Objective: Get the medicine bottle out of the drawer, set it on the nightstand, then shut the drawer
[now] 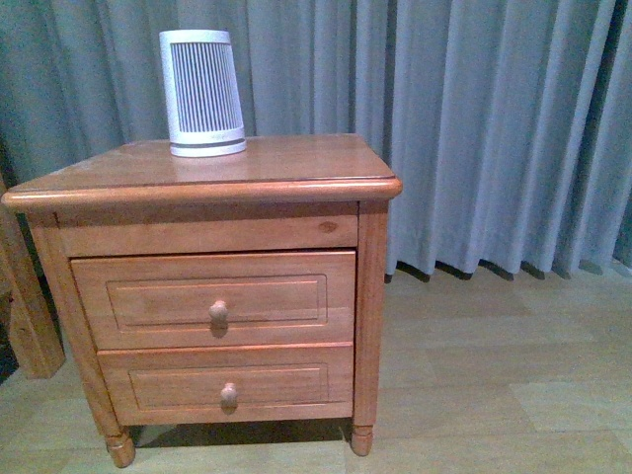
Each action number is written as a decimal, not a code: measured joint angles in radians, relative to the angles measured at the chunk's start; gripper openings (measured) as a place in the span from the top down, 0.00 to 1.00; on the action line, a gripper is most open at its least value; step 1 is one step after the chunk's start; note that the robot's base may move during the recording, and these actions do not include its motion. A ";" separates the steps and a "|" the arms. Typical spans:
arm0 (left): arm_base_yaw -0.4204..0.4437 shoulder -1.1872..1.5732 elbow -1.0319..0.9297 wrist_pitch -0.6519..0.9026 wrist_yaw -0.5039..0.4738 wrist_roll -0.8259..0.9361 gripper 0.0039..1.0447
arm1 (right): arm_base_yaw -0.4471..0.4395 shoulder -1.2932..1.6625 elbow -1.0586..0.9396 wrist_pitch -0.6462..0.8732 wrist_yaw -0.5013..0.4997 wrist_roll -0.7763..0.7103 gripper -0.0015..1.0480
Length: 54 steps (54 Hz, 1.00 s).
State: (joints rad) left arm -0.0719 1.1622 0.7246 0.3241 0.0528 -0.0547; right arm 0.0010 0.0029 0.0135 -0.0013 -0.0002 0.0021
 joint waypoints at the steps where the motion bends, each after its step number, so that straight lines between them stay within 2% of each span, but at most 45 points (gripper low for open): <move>1: -0.012 0.045 0.029 0.005 -0.001 0.005 0.06 | 0.000 0.000 0.000 0.000 0.000 0.000 0.07; 13: -0.132 0.490 0.252 0.053 -0.049 0.058 0.06 | 0.000 0.000 0.000 0.000 0.000 0.000 0.07; 25: -0.150 0.882 0.438 0.119 -0.132 0.033 0.06 | 0.000 0.000 0.000 0.000 0.000 0.000 0.07; 38: -0.170 1.117 0.658 0.081 -0.138 0.028 0.06 | 0.000 0.000 0.000 0.000 0.000 0.000 0.07; 54: -0.186 1.258 0.849 0.061 -0.141 -0.002 0.06 | 0.000 0.000 0.000 0.000 0.000 0.000 0.07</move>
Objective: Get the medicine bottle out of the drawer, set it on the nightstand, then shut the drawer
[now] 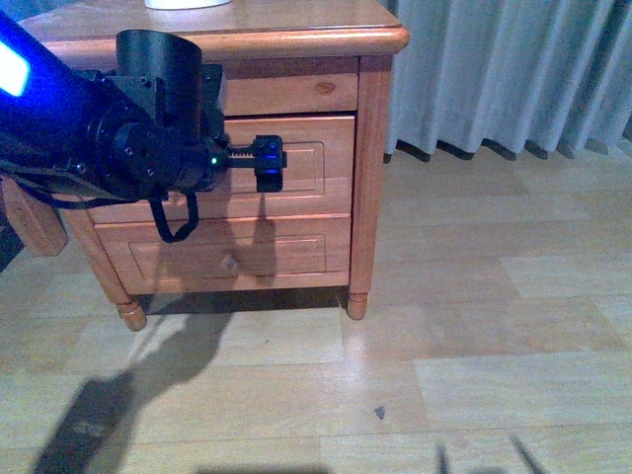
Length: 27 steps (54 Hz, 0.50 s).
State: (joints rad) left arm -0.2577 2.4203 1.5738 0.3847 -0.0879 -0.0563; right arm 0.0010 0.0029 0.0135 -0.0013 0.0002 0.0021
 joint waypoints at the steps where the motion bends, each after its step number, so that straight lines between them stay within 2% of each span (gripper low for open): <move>1: 0.000 0.005 0.007 -0.002 -0.001 0.000 0.06 | 0.000 0.000 0.000 0.000 0.000 0.000 0.07; 27: 0.018 0.103 0.107 -0.039 -0.018 -0.020 0.06 | 0.000 0.000 0.000 0.000 0.000 0.000 0.07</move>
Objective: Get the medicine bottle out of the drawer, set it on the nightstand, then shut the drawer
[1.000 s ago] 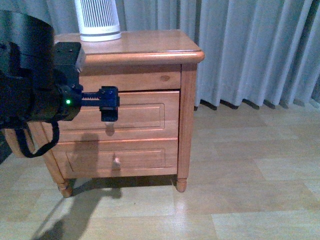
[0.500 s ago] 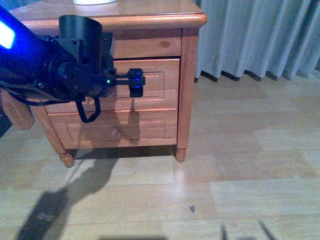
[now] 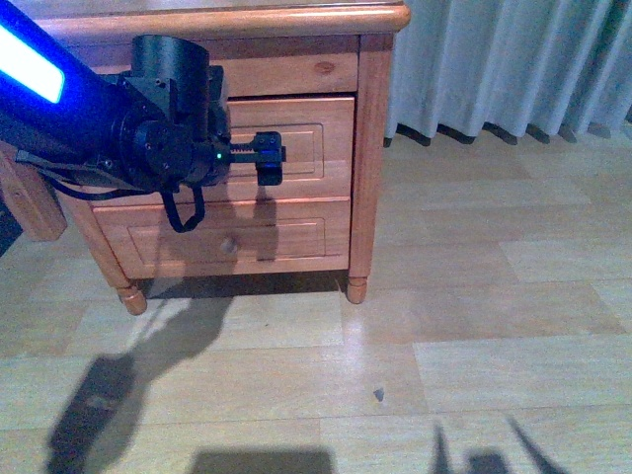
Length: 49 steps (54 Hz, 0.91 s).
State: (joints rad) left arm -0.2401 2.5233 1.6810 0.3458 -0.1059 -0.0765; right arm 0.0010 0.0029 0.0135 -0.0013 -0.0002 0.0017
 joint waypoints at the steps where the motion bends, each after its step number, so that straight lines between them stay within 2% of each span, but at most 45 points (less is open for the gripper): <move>1: 0.003 0.003 0.001 0.000 0.000 -0.001 0.06 | 0.000 0.000 0.000 0.000 0.000 0.000 0.07; 11: 0.029 0.018 0.003 0.018 -0.007 -0.014 0.08 | 0.000 0.000 0.000 0.000 0.000 0.000 0.07; 17: 0.040 0.018 0.002 0.033 -0.016 -0.024 0.24 | 0.000 0.000 0.000 0.000 0.000 0.000 0.07; 24: 0.055 0.018 -0.002 0.040 -0.011 -0.026 0.49 | 0.000 0.000 0.000 0.000 0.000 0.000 0.07; 34: 0.049 0.018 -0.012 0.062 0.000 -0.013 0.73 | 0.000 0.000 0.000 0.000 0.000 0.000 0.07; 49: 0.045 -0.017 -0.121 0.177 0.000 0.031 0.76 | 0.000 0.000 0.000 0.000 0.000 0.000 0.07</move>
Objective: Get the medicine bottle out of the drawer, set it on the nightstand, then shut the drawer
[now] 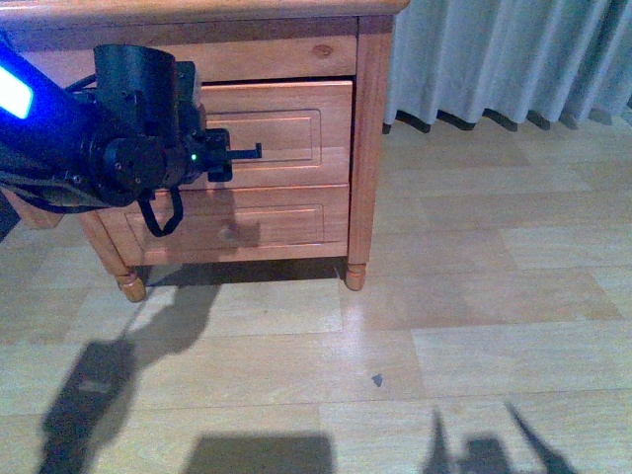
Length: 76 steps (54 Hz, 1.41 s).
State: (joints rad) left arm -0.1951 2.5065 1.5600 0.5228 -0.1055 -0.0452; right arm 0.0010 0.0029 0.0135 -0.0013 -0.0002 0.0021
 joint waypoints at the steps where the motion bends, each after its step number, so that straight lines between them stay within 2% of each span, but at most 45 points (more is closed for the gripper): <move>1: -0.001 -0.005 -0.011 0.006 -0.001 0.003 0.76 | 0.000 0.000 0.000 0.000 0.000 0.000 0.07; 27: -0.058 -0.306 -0.661 0.310 -0.031 -0.007 0.76 | 0.000 0.000 0.000 0.000 0.000 0.000 0.07; 44: -0.107 -0.441 -0.937 0.407 -0.074 -0.070 0.76 | 0.000 0.000 0.000 0.000 0.000 0.000 0.07; 57: -0.153 -0.544 -0.982 0.398 -0.121 -0.135 0.42 | 0.000 0.000 0.000 0.000 0.000 0.000 0.07; 67: -0.190 -0.645 -1.006 0.311 -0.106 -0.170 0.08 | 0.000 0.000 0.000 0.000 0.000 0.000 0.07; 69: -0.190 -0.673 -1.014 0.289 -0.102 -0.169 0.05 | 0.000 0.000 0.000 0.000 0.000 0.000 0.07; 76: -0.170 -0.899 -1.064 0.137 -0.032 -0.166 0.06 | 0.000 0.000 0.000 0.000 0.000 0.000 0.07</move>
State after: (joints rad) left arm -0.3653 1.6077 0.4957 0.6601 -0.1375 -0.2111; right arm 0.0010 0.0029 0.0135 -0.0013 -0.0002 0.0021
